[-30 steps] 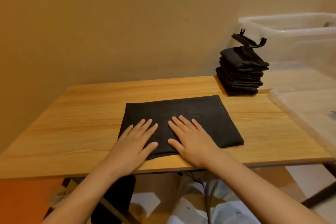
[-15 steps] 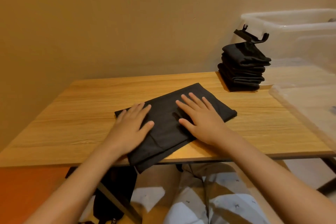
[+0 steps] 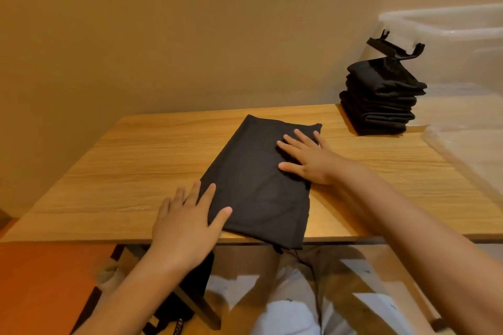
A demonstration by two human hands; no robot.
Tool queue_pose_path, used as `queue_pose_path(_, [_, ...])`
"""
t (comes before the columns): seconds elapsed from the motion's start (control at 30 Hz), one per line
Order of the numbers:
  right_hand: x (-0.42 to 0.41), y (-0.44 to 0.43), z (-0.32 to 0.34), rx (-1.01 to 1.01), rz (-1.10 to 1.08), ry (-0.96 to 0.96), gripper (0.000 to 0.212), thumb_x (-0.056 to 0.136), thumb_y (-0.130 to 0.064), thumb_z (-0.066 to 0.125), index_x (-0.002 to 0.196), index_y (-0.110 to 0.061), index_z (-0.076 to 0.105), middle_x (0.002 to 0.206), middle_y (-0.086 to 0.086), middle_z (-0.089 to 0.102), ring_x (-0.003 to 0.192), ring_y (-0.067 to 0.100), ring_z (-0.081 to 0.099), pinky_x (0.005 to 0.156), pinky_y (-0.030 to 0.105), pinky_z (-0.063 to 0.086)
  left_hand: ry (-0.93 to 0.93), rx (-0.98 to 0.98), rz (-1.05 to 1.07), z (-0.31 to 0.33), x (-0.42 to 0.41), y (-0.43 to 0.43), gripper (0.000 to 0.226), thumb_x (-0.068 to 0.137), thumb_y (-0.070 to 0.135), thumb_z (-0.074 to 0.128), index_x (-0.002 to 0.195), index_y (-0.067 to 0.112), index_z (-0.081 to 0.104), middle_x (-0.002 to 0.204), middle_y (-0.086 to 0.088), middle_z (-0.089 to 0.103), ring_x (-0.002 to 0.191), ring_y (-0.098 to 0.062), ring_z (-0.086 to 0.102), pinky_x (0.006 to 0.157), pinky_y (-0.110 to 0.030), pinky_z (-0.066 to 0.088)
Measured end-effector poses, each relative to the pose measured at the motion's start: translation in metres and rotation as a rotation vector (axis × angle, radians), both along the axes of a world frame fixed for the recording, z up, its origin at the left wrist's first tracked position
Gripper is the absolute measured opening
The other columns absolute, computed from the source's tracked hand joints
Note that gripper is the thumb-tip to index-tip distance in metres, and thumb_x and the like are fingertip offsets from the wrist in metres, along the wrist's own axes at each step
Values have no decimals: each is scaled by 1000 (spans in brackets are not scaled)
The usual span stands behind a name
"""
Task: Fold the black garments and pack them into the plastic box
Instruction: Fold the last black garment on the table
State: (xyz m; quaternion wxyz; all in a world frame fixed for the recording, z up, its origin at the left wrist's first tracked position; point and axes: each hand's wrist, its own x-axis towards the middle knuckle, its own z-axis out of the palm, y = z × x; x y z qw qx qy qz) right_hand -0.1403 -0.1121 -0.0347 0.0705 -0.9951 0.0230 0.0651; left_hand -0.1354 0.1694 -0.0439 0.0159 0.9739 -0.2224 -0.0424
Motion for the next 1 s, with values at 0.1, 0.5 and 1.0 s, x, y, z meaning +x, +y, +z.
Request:
queue_pose_path(0.1, [-22,26,6,157,162,-107,60,99,-55,28,153,-36,11,161,-15,2,145,2,-14,118,36,-13,-70,-79,-144,1,8,13,91,76,85,-2,153,38,-5,161,9,-15,147,-10,-20,121,-34,-8])
queue_pose_path(0.5, [-135,54,-36,-139,414,-215,103,74,-62,69,154,-29,14,162,-3,8,149,12,3,118,36,2,-123,-217,-401,-24,-16,47,81,82,53,60,146,45,12,156,19,6,148,-5,7,116,-26,-1])
queue_pose_path(1.0, [-129,44,-71,-282,457,-704,67,86,2,54,147,-22,38,148,3,45,136,20,43,105,39,41,-66,-621,-487,-31,-11,77,56,82,-4,71,118,38,60,139,34,45,133,6,40,115,-16,20])
